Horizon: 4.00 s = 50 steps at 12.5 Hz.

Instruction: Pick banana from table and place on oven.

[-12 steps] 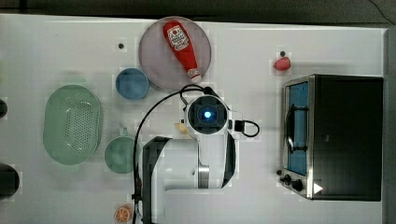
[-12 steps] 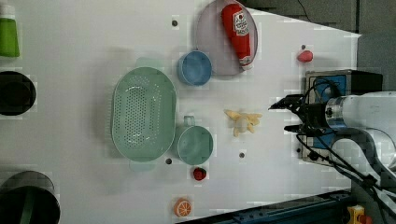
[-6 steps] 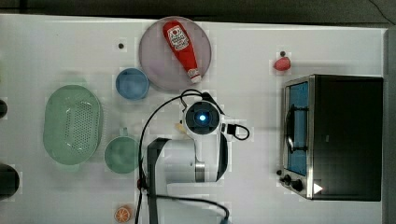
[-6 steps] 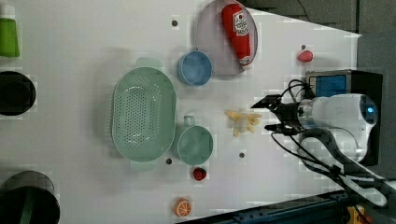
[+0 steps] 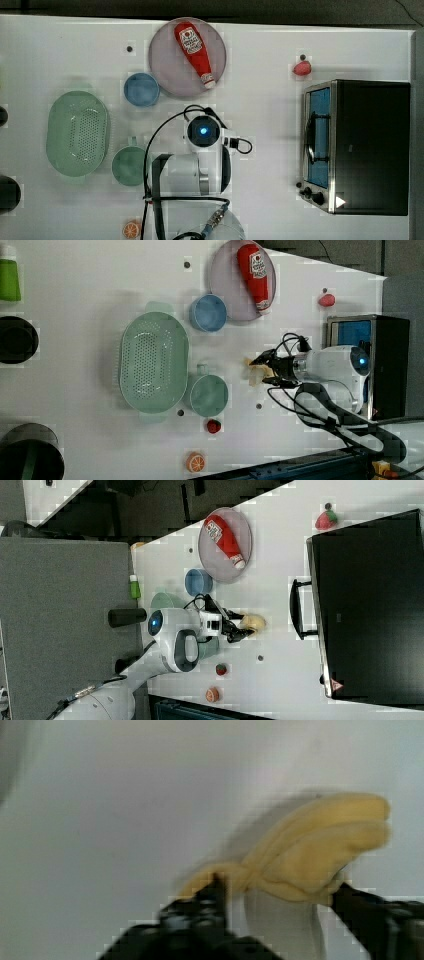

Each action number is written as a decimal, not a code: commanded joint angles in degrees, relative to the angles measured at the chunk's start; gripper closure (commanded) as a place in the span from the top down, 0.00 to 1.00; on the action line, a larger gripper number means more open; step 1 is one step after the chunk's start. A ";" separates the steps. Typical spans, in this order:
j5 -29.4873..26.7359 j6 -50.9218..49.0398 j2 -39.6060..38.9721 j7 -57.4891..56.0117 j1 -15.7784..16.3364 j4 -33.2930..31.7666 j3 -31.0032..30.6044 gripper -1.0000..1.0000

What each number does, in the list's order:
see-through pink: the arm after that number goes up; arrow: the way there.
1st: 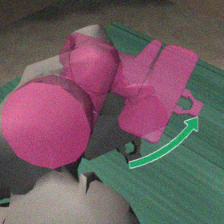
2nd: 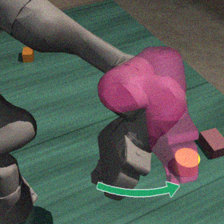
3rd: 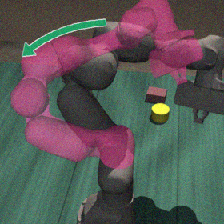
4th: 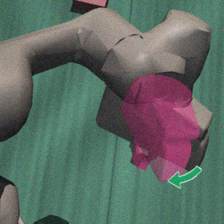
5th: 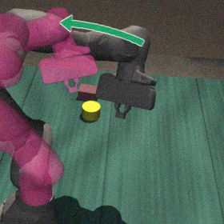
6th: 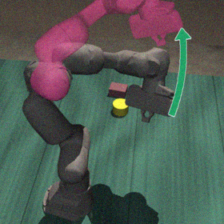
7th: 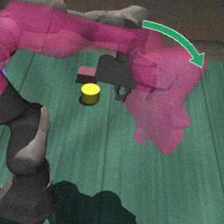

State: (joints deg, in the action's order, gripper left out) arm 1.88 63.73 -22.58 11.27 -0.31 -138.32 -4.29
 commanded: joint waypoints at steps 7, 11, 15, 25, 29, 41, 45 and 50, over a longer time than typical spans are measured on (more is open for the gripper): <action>-1.19 -0.73 7.75 2.73 -0.56 0.97 0.32 0.20; -1.20 -16.14 20.89 2.68 -0.84 6.48 0.68 0.20; -1.27 -39.73 28.26 2.60 -1.21 18.74 3.32 0.20; 0.11 -45.58 26.49 -17.58 -2.76 27.85 25.35 0.20; 1.95 -40.03 19.76 -36.49 -2.87 29.39 34.69 0.20; 1.44 -32.18 11.80 -53.39 -3.22 33.31 39.16 1.00; 1.92 -50.10 18.72 -55.89 -1.18 39.86 35.29 1.00; 2.65 -58.03 25.56 -25.07 1.88 39.93 21.34 1.00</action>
State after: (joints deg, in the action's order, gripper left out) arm 5.35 6.59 4.16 -24.49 -1.31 -97.86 20.02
